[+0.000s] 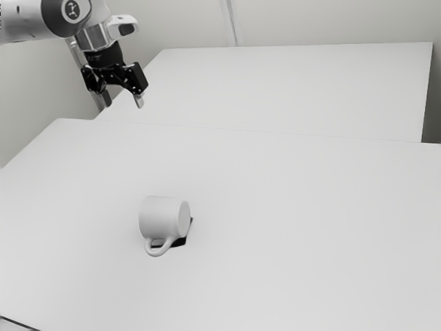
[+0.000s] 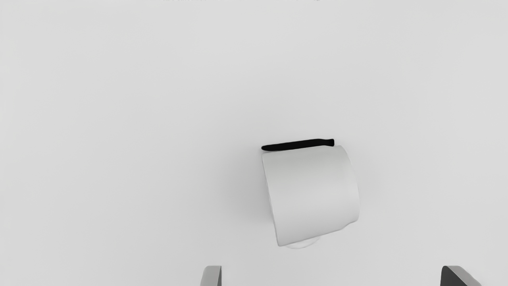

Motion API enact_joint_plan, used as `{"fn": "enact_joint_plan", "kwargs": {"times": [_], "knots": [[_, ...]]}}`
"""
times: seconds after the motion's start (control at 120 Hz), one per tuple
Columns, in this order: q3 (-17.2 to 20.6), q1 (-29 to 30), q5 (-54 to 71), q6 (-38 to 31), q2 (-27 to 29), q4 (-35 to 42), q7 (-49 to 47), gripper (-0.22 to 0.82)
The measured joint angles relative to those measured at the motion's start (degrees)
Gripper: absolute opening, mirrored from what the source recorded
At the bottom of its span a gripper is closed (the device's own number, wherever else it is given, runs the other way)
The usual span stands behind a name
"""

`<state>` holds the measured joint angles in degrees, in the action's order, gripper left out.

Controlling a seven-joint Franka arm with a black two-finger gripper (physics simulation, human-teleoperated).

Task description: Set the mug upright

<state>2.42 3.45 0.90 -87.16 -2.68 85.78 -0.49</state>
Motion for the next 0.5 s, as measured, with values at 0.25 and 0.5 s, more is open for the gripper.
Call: {"fn": "enact_joint_plan", "kwargs": {"times": [0.25,0.5], "knots": [[1.38,-3.31,3.01,-0.98,-0.09,-0.16,0.08,0.6],[1.26,-0.56,1.98,-2.48,1.57,3.91,0.12,0.6]]}}
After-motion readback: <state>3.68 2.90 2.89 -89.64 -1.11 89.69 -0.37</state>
